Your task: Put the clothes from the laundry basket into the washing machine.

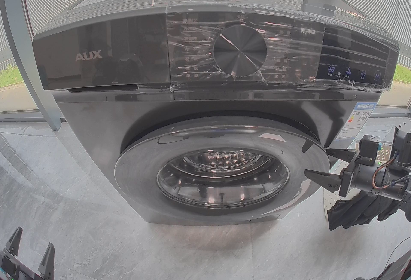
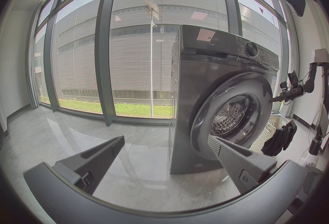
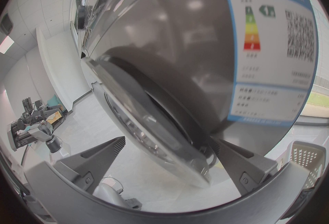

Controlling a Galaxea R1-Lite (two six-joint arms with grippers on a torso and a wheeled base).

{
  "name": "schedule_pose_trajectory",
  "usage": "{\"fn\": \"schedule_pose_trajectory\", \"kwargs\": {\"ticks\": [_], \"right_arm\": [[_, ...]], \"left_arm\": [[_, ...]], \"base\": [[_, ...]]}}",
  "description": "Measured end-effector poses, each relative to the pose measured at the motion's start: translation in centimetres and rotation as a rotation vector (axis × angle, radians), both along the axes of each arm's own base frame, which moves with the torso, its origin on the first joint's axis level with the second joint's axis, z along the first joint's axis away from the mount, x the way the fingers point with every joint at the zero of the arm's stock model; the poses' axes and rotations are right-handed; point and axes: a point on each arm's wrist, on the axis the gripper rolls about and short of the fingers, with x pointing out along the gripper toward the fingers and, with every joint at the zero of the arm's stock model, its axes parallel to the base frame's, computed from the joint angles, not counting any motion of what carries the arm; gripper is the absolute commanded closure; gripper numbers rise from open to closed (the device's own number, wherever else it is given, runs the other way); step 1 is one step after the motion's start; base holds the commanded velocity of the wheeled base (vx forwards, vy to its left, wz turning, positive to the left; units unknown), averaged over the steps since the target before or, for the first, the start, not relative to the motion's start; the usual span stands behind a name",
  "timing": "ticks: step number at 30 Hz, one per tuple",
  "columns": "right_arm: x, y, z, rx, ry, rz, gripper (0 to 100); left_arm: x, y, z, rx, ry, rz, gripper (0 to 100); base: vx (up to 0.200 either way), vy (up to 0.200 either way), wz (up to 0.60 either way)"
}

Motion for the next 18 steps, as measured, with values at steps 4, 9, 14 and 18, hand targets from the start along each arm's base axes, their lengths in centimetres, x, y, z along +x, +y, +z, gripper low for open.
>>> {"fn": "schedule_pose_trajectory", "kwargs": {"ticks": [4,9,14,18], "right_arm": [[0.2,0.4,-0.8,0.002,0.031,0.013,0],[-0.4,0.7,-1.8,-0.005,0.072,0.03,0],[-2.0,0.4,-2.5,-0.011,0.101,0.047,0],[-2.5,0.3,-2.2,-0.003,0.086,0.044,0]], "left_arm": [[0.0,0.0,0.0,0.0,0.0,-0.001,0],[0.0,0.0,0.0,0.0,0.0,-0.001,0],[0.0,0.0,0.0,0.0,0.0,0.0,0],[0.0,0.0,0.0,0.001,0.0,0.0,0]], "base": [[-0.1,0.0,0.0],[-0.16,0.0,0.0],[0.0,0.0,0.0],[0.0,0.0,0.0]]}}
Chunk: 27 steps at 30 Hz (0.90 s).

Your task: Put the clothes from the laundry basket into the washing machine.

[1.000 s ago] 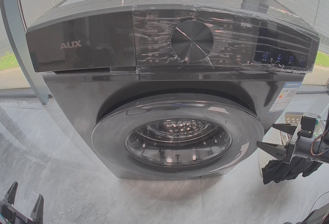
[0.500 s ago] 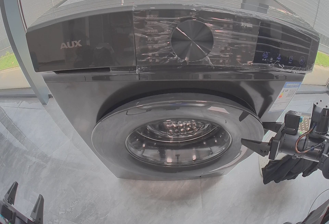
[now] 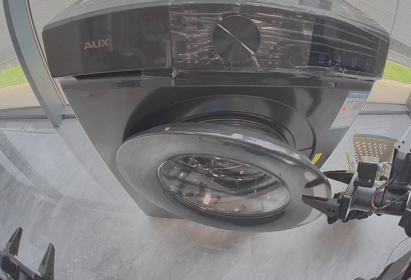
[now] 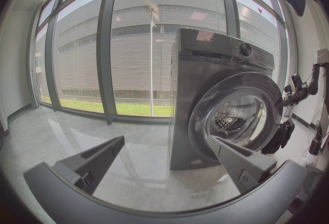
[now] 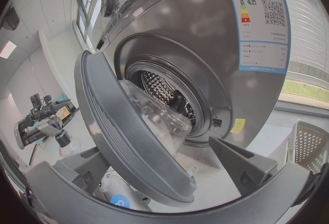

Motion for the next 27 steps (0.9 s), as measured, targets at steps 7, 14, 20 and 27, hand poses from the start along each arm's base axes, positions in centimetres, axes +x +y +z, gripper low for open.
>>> {"fn": "schedule_pose_trajectory", "kwargs": {"ticks": [7,14,20,27], "right_arm": [[0.6,0.5,0.9,0.015,-0.032,0.011,0],[0.4,1.3,0.5,0.007,-0.016,0.038,0],[-0.1,1.6,0.1,-0.002,0.002,0.053,0],[-1.0,1.6,-0.5,-0.01,0.021,0.069,0]], "left_arm": [[0.0,0.0,0.0,0.0,0.0,-0.001,0],[0.0,0.0,0.0,0.0,0.0,-0.001,0],[0.0,0.0,0.0,-0.001,0.0,-0.001,0],[0.0,0.0,0.0,0.0,0.0,-0.001,0]], "base": [[0.0,0.0,0.0],[-0.171,0.0,0.0],[0.0,0.0,0.0],[-0.029,0.0,0.0]]}}
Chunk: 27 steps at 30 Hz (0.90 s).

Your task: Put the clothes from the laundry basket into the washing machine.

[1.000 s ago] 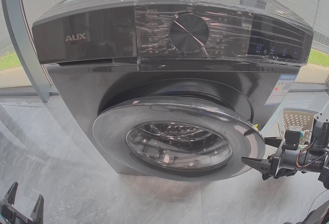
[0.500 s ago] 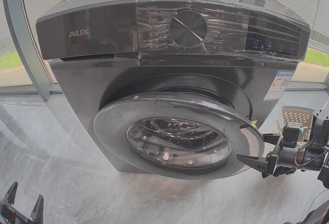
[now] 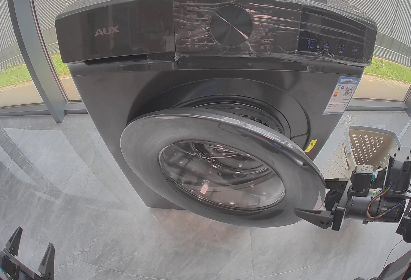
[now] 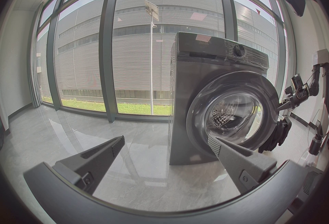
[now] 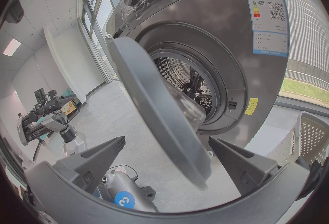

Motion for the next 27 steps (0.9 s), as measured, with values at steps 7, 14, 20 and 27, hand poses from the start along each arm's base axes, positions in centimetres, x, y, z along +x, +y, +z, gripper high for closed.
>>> {"fn": "schedule_pose_trajectory", "kwargs": {"ticks": [7,14,20,27], "right_arm": [[0.6,0.3,0.5,0.001,-0.023,-0.024,0],[0.0,0.9,-0.2,-0.007,0.009,0.005,0],[-1.1,1.0,-0.5,-0.012,0.025,0.031,0],[-0.3,1.1,0.1,0.001,0.004,0.015,0]], "left_arm": [[0.0,0.0,0.0,0.001,0.0,0.0,0],[0.0,0.0,0.0,0.001,0.0,0.0,0],[0.0,0.0,0.0,0.001,0.0,0.0,0],[0.0,0.0,0.0,0.001,0.0,0.0,0]], "base": [[-0.143,0.0,0.0],[0.0,0.0,0.0],[0.0,0.0,0.0],[-0.114,0.0,0.0]]}}
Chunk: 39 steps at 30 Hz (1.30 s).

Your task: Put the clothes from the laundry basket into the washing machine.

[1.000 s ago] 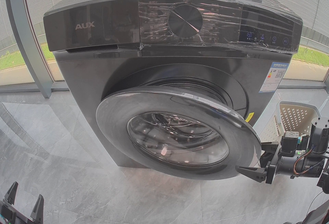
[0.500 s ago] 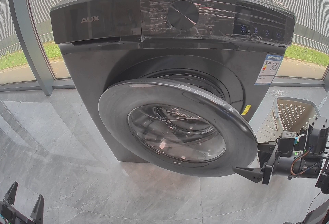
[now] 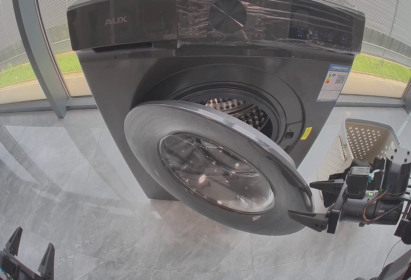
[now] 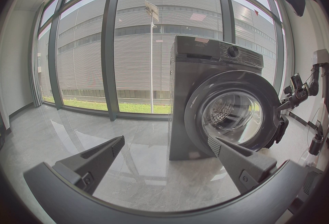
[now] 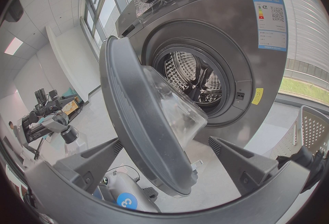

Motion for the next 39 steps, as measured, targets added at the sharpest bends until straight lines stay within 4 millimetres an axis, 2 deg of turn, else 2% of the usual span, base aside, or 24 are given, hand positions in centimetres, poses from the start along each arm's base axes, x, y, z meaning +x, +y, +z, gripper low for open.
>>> {"fn": "schedule_pose_trajectory", "kwargs": {"ticks": [9,15,20,23,30,33,39], "right_arm": [[0.7,0.9,-0.2,-0.007,0.018,0.002,0],[-0.6,1.7,-0.6,-0.005,0.04,0.068,0],[-1.6,1.4,-0.3,0.012,0.027,0.09,0],[-2.0,1.2,0.4,0.047,0.013,0.091,0],[-2.0,1.1,4.6,0.235,-0.053,0.067,0],[-1.6,0.7,5.8,0.266,-0.088,0.037,0],[0.4,-0.2,5.7,0.237,-0.106,-0.083,0]], "left_arm": [[0.0,0.0,0.0,0.0,0.0,-0.001,0],[0.0,0.0,0.0,-0.001,0.0,0.0,0],[0.0,0.0,0.0,0.0,0.0,0.0,0],[0.0,0.0,0.0,0.001,0.0,-0.001,0],[0.0,0.0,0.0,0.001,0.0,-0.002,0],[0.0,0.0,0.0,0.001,0.0,-0.002,0],[0.0,0.0,0.0,0.001,0.0,-0.001,0]], "base": [[-0.044,0.0,0.0],[0.0,0.0,0.0],[0.0,0.0,0.0],[0.0,0.0,0.0],[0.0,0.0,0.0],[0.0,0.0,0.0],[0.0,0.0,0.0]]}}
